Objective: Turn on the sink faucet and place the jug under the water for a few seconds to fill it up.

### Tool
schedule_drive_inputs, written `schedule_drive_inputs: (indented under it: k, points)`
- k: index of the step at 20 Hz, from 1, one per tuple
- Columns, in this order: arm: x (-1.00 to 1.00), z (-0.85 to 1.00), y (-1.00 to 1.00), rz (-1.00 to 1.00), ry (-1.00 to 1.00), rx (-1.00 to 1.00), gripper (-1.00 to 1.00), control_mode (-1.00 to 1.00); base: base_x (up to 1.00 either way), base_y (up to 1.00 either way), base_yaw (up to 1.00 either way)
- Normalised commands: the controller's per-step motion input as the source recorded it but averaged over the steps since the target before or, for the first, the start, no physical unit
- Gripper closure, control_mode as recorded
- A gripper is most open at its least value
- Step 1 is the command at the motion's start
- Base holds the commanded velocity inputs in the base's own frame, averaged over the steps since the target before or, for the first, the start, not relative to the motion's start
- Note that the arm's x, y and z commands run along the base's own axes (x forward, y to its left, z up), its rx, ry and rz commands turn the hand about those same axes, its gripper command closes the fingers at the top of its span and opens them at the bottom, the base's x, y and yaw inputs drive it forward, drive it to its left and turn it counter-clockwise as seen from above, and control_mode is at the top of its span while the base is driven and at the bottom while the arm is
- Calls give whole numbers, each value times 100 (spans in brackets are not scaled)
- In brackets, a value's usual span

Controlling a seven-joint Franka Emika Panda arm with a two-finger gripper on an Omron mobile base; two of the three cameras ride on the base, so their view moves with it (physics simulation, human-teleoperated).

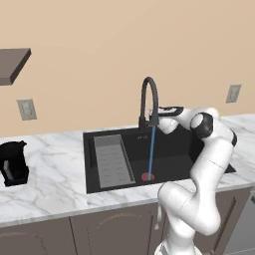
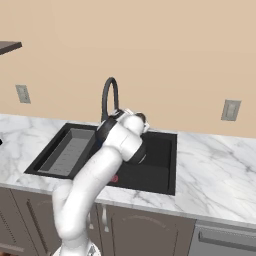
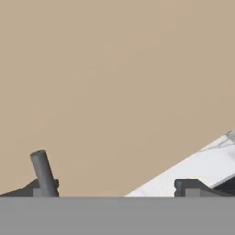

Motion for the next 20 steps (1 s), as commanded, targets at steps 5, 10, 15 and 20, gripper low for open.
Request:
schedule_drive_inputs:
  k: [5,10,15,20]
  points:
    - [-47,31,-63,-2,0,0,-100,-100,0,0,0]
    - [-54,61,-68,0,0,0,-100,-100,0,0,0]
    - [-50,54,-53,0,0,0,-100,-100,0,0,0]
    - [-71,48,-40,0,-3,0,-100,-100,0,0,0]
